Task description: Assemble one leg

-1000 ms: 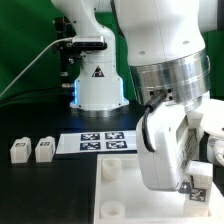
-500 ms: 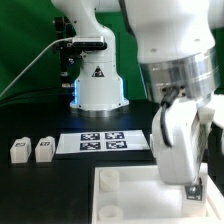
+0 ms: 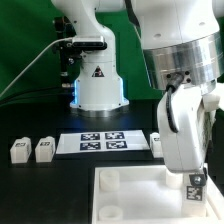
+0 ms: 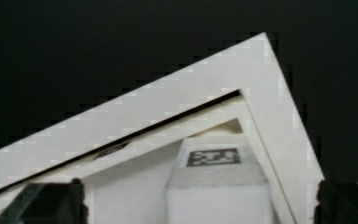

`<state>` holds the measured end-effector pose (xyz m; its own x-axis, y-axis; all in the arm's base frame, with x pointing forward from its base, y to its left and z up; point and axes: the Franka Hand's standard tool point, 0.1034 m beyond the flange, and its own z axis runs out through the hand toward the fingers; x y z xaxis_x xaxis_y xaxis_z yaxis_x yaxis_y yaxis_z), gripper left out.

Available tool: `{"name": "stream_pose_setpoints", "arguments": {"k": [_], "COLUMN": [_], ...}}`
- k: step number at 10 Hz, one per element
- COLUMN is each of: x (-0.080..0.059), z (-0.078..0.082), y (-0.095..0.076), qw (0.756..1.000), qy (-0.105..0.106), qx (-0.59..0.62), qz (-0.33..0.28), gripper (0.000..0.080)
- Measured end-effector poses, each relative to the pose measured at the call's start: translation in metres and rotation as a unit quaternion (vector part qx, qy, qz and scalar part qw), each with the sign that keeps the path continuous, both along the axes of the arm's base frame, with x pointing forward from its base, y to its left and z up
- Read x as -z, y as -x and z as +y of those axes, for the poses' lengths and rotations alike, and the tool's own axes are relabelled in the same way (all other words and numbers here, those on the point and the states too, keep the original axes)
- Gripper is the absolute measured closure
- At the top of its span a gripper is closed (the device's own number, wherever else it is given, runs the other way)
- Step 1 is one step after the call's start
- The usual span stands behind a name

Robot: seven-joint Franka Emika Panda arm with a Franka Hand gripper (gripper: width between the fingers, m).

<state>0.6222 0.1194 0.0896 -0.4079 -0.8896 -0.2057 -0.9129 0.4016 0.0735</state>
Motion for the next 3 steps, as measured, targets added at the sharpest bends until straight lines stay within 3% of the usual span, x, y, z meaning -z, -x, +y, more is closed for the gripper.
{"name": "stream_pose_setpoints", "arguments": {"k": [3], "x": [0.0003], "z": [0.0006], "y": [0.0002], "qw": [1.000], "qy": [0.000], "qx": [-0.001], "qz": [0.000], "gripper": [0.0151]}}
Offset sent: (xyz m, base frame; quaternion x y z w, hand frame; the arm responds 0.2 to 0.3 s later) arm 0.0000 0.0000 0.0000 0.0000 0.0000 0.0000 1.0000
